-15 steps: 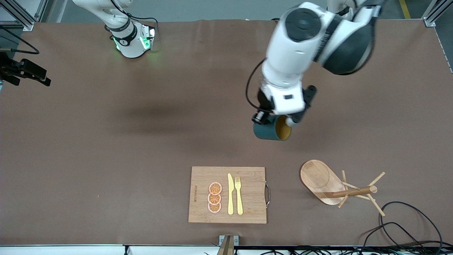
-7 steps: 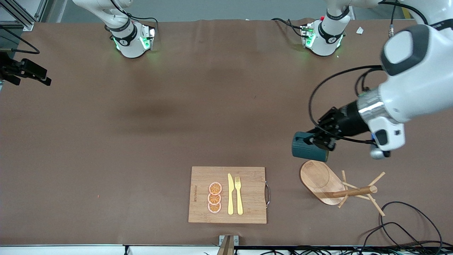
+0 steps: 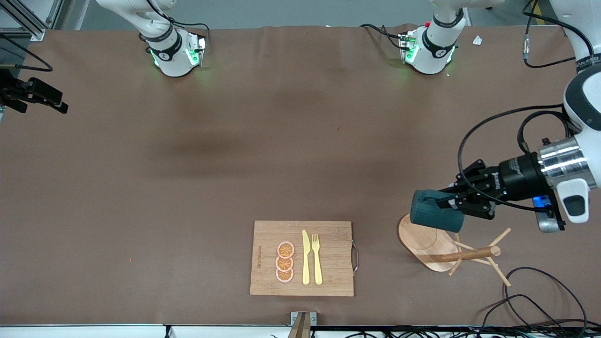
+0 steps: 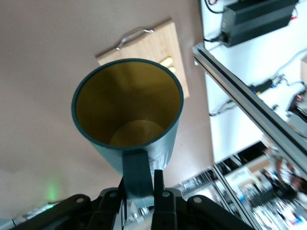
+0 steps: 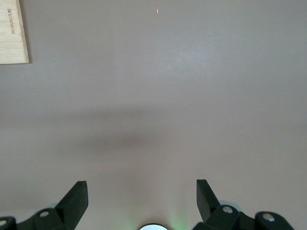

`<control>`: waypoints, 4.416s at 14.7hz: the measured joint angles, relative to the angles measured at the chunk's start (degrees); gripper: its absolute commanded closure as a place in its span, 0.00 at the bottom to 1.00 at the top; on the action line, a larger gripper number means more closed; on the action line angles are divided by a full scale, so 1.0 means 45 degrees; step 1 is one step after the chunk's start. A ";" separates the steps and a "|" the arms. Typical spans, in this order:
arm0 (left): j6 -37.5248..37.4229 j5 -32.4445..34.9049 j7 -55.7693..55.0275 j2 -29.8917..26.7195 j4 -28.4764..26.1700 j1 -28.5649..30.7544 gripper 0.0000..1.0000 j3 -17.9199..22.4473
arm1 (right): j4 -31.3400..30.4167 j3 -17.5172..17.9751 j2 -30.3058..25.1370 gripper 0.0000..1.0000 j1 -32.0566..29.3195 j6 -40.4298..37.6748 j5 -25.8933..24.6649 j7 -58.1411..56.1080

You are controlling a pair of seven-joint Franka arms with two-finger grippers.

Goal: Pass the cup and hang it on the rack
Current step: 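Hook the mug handle onto the rack peg with the left gripper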

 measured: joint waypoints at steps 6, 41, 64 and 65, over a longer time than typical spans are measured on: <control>-0.0039 -0.2716 0.1835 0.1172 -0.0067 0.1046 1.00 -0.0004 | -0.0002 0.0011 0.0000 0.00 0.0000 0.0000 0.0001 -0.0009; -0.1042 -0.4109 0.3289 0.3463 -0.0176 0.2515 0.99 -0.0051 | 0.0316 0.0047 0.0111 0.00 -0.0005 0.0197 0.0001 -0.0020; -0.1134 -0.4122 0.3289 0.3877 -0.0206 0.3009 0.98 -0.0050 | 0.0987 0.0041 0.0106 0.00 -0.0007 -0.0432 -0.0009 -0.0019; -0.1166 -0.4122 0.3289 0.3894 -0.0207 0.3044 0.98 -0.0050 | 0.0988 0.0032 0.0106 0.00 -0.0010 -0.0432 -0.0009 -0.0019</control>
